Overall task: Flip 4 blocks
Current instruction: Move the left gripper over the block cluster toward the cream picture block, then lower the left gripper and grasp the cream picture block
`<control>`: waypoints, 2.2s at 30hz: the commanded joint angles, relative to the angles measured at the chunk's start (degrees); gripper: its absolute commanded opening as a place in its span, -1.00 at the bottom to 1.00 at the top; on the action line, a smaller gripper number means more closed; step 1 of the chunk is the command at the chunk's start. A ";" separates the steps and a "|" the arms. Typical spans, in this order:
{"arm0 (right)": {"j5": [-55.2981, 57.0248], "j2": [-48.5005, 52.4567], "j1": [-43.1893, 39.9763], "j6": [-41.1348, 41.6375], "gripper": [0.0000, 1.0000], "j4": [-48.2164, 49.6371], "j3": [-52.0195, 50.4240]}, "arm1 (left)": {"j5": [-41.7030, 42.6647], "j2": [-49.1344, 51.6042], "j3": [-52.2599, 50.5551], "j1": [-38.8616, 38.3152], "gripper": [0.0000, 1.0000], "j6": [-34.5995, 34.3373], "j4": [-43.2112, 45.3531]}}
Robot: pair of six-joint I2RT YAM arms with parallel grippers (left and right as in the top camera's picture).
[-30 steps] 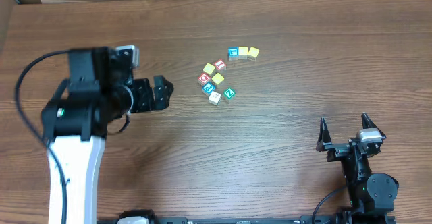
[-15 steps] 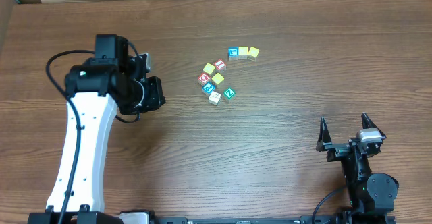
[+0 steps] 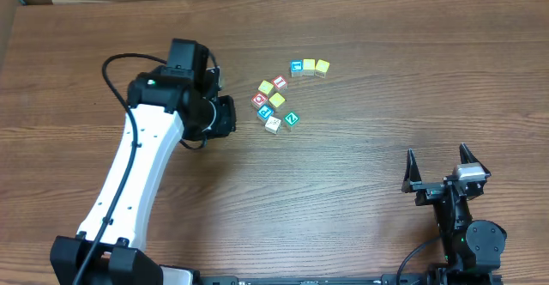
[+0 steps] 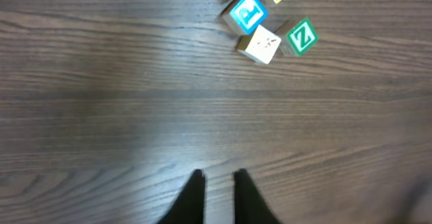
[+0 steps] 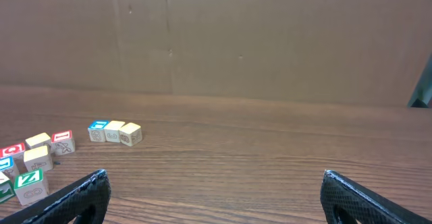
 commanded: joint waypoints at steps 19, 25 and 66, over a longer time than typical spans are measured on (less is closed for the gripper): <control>-0.33 -0.46 0.39 -0.24 1.00 0.26 -0.61 | -6.19 1.36 -0.63 -6.97 0.15 -6.08 4.74; -0.31 -0.46 0.39 -0.24 1.00 0.26 -0.61 | -6.19 1.36 -0.63 -7.52 0.21 -6.95 5.01; -0.33 -0.46 0.39 -0.24 1.00 0.26 -0.61 | -12.59 25.29 -0.63 -14.93 -0.07 5.97 25.07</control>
